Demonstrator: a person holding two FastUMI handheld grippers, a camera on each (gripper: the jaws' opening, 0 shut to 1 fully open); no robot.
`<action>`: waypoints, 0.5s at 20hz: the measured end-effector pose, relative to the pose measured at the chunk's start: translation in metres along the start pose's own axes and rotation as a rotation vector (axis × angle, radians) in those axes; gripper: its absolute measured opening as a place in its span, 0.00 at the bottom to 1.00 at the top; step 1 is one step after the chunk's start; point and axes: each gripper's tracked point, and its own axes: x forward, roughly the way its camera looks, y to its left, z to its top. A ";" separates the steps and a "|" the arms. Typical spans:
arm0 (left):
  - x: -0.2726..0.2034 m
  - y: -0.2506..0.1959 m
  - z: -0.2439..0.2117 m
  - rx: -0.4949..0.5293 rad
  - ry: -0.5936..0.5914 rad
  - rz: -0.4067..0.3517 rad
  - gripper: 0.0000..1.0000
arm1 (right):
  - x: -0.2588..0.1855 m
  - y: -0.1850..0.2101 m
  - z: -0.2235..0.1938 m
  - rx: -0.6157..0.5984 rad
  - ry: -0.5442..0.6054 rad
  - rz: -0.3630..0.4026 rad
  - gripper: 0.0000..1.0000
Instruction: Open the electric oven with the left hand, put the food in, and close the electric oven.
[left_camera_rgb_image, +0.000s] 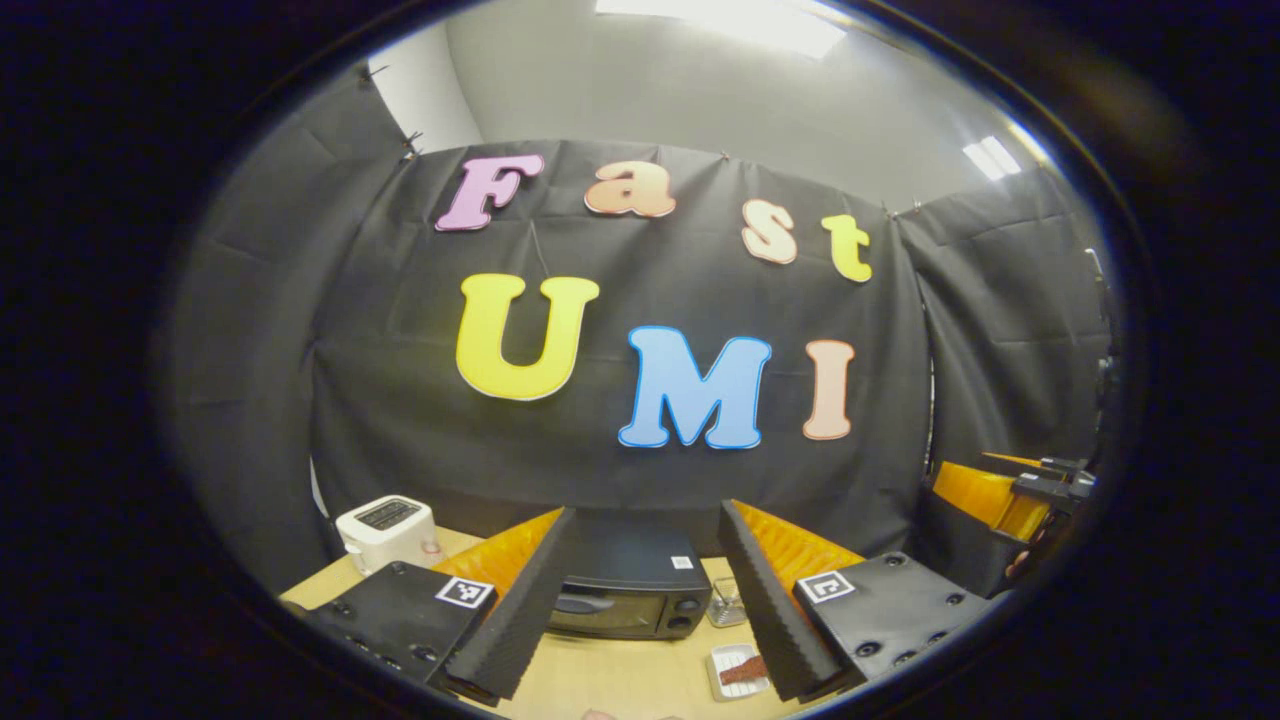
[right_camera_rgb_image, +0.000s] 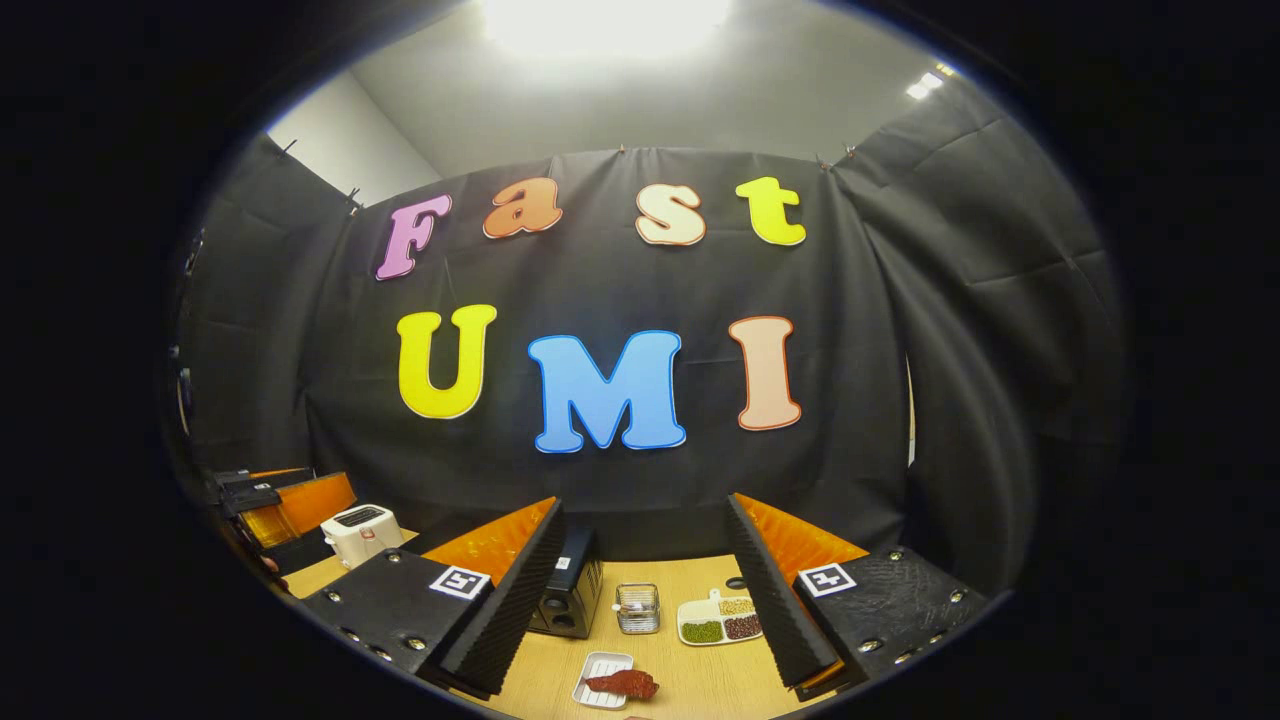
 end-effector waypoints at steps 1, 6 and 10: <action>0.007 0.004 -0.007 0.008 0.010 0.005 0.92 | 0.001 0.000 -0.001 -0.002 0.004 -0.001 0.96; 0.044 0.023 -0.052 0.007 0.110 0.009 0.95 | 0.007 0.005 -0.014 -0.009 0.033 0.012 0.96; 0.085 0.041 -0.099 0.008 0.217 0.017 0.95 | 0.013 0.011 -0.022 -0.044 0.048 0.034 0.96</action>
